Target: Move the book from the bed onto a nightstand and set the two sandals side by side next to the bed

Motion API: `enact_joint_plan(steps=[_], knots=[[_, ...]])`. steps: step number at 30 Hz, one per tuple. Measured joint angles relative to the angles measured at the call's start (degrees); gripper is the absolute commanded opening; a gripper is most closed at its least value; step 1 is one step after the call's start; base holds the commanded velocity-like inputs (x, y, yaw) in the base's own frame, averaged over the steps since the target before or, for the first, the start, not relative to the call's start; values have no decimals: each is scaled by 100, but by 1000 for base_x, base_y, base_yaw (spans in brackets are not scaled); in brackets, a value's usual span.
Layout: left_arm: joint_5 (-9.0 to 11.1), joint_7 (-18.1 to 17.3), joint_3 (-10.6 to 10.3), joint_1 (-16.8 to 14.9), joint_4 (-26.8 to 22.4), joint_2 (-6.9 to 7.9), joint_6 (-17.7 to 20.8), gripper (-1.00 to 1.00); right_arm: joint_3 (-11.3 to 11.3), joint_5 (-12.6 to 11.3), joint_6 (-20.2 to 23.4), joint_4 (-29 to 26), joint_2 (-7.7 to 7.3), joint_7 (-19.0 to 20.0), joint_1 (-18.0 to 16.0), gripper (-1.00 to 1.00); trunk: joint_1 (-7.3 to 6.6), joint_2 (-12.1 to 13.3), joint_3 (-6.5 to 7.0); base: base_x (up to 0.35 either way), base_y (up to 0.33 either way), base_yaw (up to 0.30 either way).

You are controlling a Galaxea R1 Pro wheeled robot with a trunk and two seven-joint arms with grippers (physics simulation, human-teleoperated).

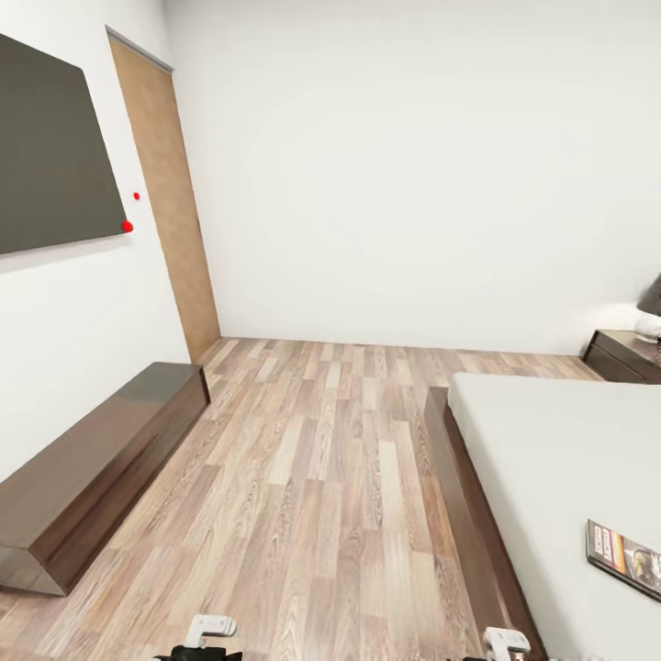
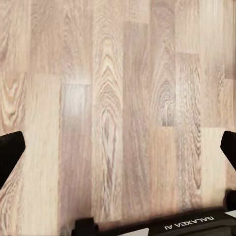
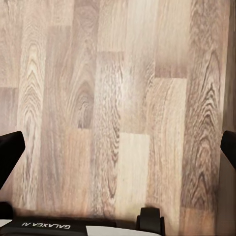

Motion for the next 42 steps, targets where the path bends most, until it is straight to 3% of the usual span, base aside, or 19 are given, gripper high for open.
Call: enact_joint_plan(steps=[10, 26, 42], knots=[[0, 0, 0, 0, 0, 0, 0, 100, 0, 0, 1, 0, -2, 2, 0, 100, 0, 0, 0, 0, 0, -194], [-1, 0, 0, 1, -2, 1, 0, 100, 0, 0, 0, 2, 1, 1, -1, 100, 0, 0, 2, 0, 0, -13], [-2, 0, 1, 1, -2, 1, 0, 100, -2, 0, 0, 2, 2, 7, -1, 100, 0, 0, 130, 0, 0, 0]])
